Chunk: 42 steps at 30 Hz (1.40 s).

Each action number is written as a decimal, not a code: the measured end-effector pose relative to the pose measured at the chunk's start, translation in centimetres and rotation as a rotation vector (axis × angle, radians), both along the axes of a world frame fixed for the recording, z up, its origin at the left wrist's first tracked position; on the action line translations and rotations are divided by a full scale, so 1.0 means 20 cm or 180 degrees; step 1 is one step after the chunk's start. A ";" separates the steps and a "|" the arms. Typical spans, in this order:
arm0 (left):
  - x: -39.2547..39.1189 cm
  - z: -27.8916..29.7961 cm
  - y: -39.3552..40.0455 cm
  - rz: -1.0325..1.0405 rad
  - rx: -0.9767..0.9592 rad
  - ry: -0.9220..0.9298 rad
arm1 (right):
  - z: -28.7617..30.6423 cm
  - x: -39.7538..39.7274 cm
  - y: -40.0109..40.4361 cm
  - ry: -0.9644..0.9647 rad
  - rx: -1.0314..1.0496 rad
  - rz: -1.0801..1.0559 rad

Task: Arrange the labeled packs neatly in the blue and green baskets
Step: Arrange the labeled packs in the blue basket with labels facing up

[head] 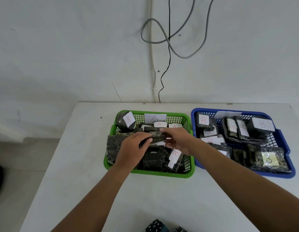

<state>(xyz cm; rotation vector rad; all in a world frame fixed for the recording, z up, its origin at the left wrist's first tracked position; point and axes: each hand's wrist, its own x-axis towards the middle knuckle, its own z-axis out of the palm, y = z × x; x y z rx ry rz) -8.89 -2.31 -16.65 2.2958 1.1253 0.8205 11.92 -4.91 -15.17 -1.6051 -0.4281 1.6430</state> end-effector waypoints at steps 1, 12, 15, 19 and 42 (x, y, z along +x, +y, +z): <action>0.02 0.01 0.00 0.0050 -0.0090 -0.0078 | 0.00 0.01 -0.01 0.0098 0.0060 0.0044; 0.05 -0.01 -0.02 0.0391 -0.1663 0.0054 | -0.05 0.02 -0.05 -0.0287 0.0357 0.0419; 0.06 -0.01 0.01 0.0927 -0.1887 -0.0374 | -0.05 0.00 -0.03 -0.0512 0.0457 0.0527; 0.07 0.02 0.02 0.1339 -0.3278 -0.2152 | -0.05 -0.01 -0.03 -0.0558 0.0543 0.0346; 0.18 0.02 0.16 0.0428 -0.1347 0.0049 | -0.08 0.17 -0.03 -0.1703 0.0682 -0.0220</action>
